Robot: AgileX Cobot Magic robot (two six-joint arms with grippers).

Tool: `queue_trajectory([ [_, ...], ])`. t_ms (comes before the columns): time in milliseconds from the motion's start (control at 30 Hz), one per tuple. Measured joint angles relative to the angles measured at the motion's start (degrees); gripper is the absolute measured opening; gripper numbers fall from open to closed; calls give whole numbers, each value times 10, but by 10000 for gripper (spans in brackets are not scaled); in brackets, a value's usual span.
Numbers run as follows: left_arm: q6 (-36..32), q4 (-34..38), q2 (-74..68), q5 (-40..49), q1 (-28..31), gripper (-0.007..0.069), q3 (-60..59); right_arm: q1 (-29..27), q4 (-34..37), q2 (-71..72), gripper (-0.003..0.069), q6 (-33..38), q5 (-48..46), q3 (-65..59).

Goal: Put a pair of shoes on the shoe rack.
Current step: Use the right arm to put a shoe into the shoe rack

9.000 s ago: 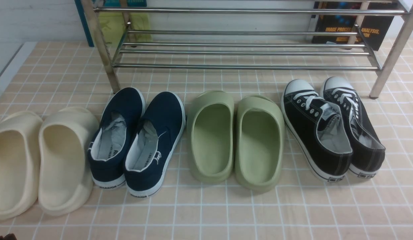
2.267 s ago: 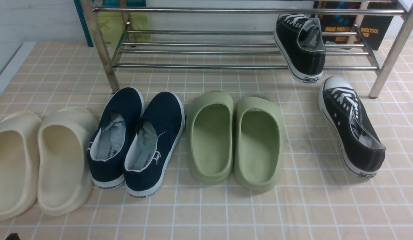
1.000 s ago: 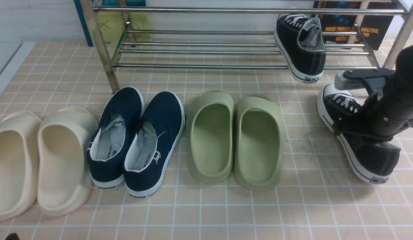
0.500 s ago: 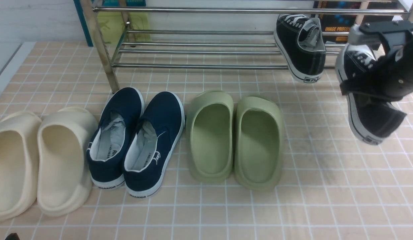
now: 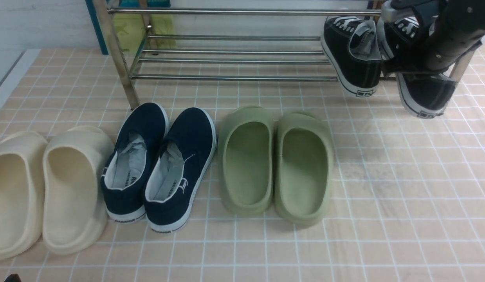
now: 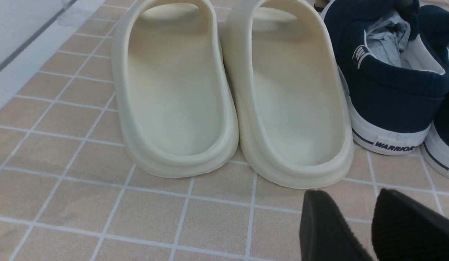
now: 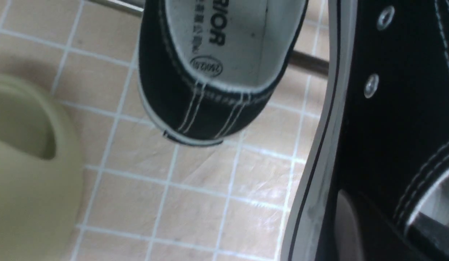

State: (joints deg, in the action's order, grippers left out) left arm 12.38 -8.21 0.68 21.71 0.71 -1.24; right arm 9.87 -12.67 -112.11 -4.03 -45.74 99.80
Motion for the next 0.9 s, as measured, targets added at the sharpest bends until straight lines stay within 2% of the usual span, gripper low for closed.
queue_trajectory([
  [200, 0, 0, 0, 0, 0, 239, 0, 0, -21, -59, -7, 30, 9, 60],
  [700, 0, -1, 0, 0, 0, 239, 0, 0, -65, -126, -1, 31, 46, 121],
  [800, 0, -1, 0, 0, 0, 239, 0, 0, -65, -126, 34, 14, 61, 121],
  [900, 0, -2, 0, 0, 0, 239, 0, 0, -65, -126, 115, -14, 80, 125],
])
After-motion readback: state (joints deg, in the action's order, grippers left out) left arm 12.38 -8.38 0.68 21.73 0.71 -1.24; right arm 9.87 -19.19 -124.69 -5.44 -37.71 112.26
